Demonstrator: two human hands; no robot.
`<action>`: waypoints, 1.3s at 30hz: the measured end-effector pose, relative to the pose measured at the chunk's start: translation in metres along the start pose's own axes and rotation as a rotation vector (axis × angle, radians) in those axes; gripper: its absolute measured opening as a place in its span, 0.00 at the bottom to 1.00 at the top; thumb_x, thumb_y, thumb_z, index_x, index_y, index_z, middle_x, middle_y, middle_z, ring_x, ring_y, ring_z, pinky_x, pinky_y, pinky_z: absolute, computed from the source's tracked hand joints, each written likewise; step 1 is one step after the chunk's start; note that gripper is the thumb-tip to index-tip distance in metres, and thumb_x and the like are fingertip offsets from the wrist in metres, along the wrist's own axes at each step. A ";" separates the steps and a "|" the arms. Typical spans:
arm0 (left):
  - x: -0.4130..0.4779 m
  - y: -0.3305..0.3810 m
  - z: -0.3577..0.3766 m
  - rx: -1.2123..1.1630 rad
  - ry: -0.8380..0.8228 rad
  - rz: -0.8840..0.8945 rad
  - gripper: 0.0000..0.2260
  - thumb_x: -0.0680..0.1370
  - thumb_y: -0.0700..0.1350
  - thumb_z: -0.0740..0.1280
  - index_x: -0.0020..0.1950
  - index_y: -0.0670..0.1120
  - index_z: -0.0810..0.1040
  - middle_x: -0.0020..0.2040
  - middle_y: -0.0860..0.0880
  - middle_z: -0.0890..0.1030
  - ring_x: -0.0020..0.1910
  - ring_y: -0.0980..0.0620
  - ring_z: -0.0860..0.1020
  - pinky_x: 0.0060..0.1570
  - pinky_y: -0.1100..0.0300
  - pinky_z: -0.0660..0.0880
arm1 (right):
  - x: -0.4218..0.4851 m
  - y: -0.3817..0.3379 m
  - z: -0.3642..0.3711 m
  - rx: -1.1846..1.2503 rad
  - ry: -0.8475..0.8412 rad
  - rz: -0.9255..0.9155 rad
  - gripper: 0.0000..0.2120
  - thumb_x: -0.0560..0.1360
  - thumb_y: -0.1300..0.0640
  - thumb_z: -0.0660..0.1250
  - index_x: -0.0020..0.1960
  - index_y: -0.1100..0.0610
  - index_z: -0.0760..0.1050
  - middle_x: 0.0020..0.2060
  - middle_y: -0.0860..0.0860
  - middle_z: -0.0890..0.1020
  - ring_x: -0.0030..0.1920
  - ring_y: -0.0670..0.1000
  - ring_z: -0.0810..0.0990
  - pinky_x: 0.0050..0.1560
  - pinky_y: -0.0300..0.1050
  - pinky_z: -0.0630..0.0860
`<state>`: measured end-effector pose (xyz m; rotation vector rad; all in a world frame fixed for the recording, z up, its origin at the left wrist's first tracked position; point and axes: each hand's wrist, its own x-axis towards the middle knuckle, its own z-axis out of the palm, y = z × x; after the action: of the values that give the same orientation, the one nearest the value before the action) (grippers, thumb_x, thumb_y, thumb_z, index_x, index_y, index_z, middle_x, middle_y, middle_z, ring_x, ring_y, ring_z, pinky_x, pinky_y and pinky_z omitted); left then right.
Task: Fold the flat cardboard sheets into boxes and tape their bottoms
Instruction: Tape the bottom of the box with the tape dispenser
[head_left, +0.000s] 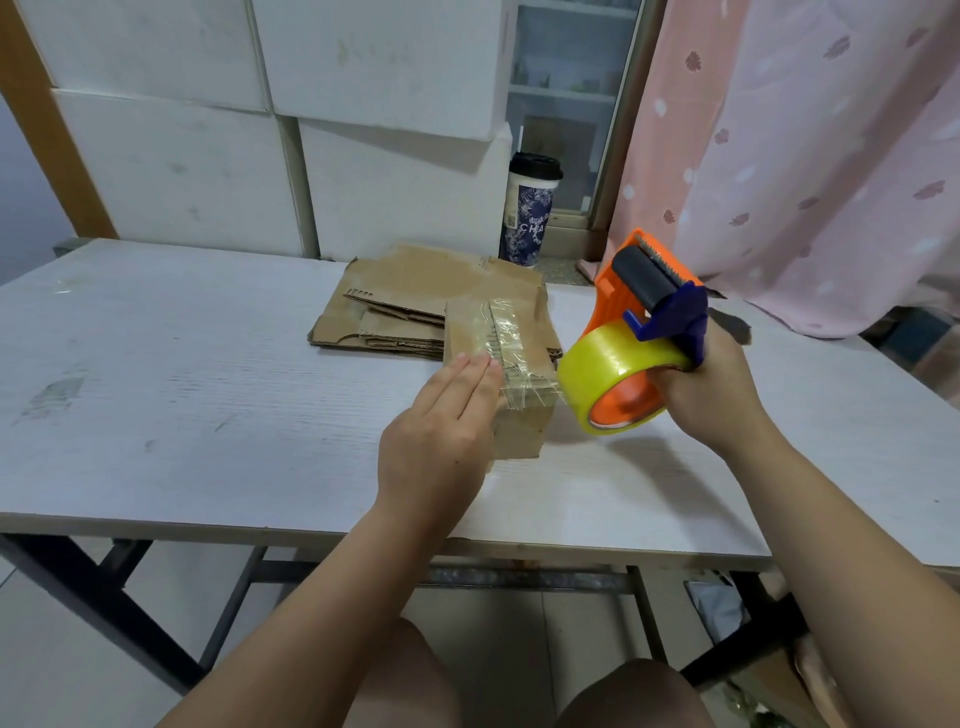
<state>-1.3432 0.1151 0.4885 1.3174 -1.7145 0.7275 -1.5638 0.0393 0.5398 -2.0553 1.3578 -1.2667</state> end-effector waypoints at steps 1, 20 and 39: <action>-0.001 0.000 0.000 0.001 -0.006 0.002 0.10 0.76 0.38 0.66 0.54 0.39 0.82 0.53 0.43 0.83 0.53 0.46 0.81 0.46 0.59 0.78 | -0.001 0.003 0.002 0.017 0.002 0.005 0.30 0.65 0.71 0.59 0.47 0.35 0.72 0.35 0.29 0.78 0.36 0.34 0.73 0.33 0.27 0.66; 0.010 -0.007 -0.025 -0.251 -0.430 -0.132 0.36 0.71 0.44 0.74 0.75 0.46 0.62 0.59 0.45 0.76 0.58 0.45 0.72 0.58 0.57 0.67 | -0.030 0.026 0.026 0.281 -0.013 0.273 0.35 0.70 0.72 0.64 0.52 0.29 0.69 0.47 0.35 0.78 0.50 0.42 0.77 0.45 0.43 0.75; 0.003 -0.018 -0.026 0.042 -0.211 0.048 0.21 0.75 0.57 0.63 0.57 0.43 0.81 0.51 0.46 0.82 0.49 0.44 0.80 0.51 0.49 0.75 | -0.027 -0.010 0.031 0.137 -0.222 -0.015 0.32 0.65 0.66 0.67 0.56 0.33 0.65 0.47 0.29 0.77 0.45 0.35 0.75 0.40 0.30 0.71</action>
<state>-1.3191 0.1305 0.5030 1.4280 -1.9124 0.6742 -1.5364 0.0622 0.5178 -2.0442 1.1274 -1.0693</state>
